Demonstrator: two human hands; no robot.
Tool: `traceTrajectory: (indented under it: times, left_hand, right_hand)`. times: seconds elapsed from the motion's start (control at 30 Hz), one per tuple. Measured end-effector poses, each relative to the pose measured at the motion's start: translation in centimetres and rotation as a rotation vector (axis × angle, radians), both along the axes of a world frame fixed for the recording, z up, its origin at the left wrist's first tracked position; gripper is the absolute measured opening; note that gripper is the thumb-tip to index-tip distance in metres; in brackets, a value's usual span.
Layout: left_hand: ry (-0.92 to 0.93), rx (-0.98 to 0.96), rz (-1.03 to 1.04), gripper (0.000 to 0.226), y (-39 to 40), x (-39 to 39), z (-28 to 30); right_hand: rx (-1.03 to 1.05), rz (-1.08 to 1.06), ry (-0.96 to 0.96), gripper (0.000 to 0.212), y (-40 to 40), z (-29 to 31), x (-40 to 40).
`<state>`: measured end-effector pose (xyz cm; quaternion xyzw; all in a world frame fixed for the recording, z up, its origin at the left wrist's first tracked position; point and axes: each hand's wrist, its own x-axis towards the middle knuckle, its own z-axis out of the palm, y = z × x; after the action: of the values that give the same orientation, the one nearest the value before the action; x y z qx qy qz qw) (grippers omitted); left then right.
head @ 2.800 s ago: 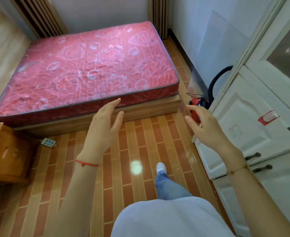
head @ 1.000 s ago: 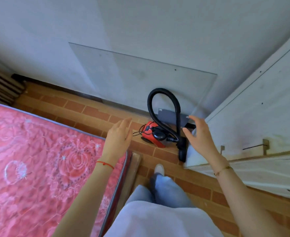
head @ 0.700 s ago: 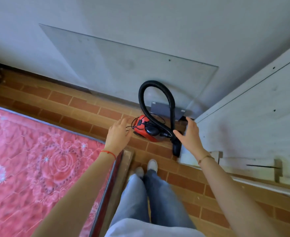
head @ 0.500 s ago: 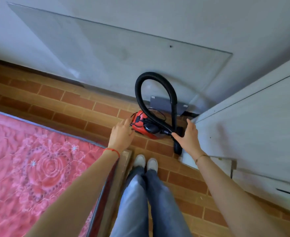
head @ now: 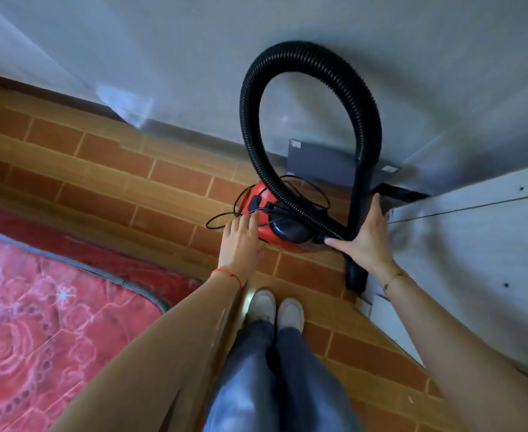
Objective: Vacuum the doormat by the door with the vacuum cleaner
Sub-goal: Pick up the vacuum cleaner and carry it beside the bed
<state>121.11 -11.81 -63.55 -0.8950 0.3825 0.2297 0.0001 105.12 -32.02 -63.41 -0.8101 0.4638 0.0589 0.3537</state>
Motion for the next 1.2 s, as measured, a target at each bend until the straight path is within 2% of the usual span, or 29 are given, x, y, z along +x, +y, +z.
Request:
traceTrajectory:
  times: [0.13, 0.23, 0.3, 0.47, 0.6, 0.77, 0.9, 1.07, 1.2]
  left_hand:
    - [-0.055, 0.091, 0.016, 0.089, -0.9, 1.4, -5.4]
    - [-0.048, 0.117, 0.052, 0.096, -1.3, 2.4, -8.6]
    - [-0.033, 0.106, 0.061, 0.099, -1.6, 2.8, -10.3]
    - [-0.034, 0.065, 0.032, 0.102, -2.5, 3.3, -13.4]
    - [-0.007, -0.024, -0.011, 0.087, -3.2, 3.8, -15.1]
    - [-0.076, -0.151, -0.143, 0.075, -4.1, 4.9, -16.1]
    - [-0.058, -0.161, -0.326, 0.059, -5.7, 5.5, -16.8]
    - [0.034, -0.098, -0.339, 0.039, -7.6, 5.5, -17.0]
    - [0.1, -0.081, -0.352, 0.041, -7.6, 5.9, -16.1]
  right_hand:
    - [-0.061, -0.017, -0.051, 0.151, 0.1, -4.1, 1.2]
    - [-0.128, -0.029, -0.091, 0.147, 0.0, -6.3, 1.8]
    - [-0.169, -0.02, -0.117, 0.135, 0.1, -7.3, 2.4]
    - [-0.262, -0.042, -0.097, 0.076, -0.7, -9.2, 3.8]
    - [-0.255, -0.09, -0.155, 0.056, -1.4, -10.1, 4.4]
    - [-0.191, -0.087, -0.184, 0.052, -1.8, -10.5, 4.7]
    - [-0.175, -0.095, -0.175, 0.048, -1.9, -10.6, 5.1]
    - [-0.171, -0.11, -0.181, 0.049, -1.7, -10.5, 5.2]
    - [-0.149, -0.084, -0.183, 0.05, -1.3, -9.9, 5.1]
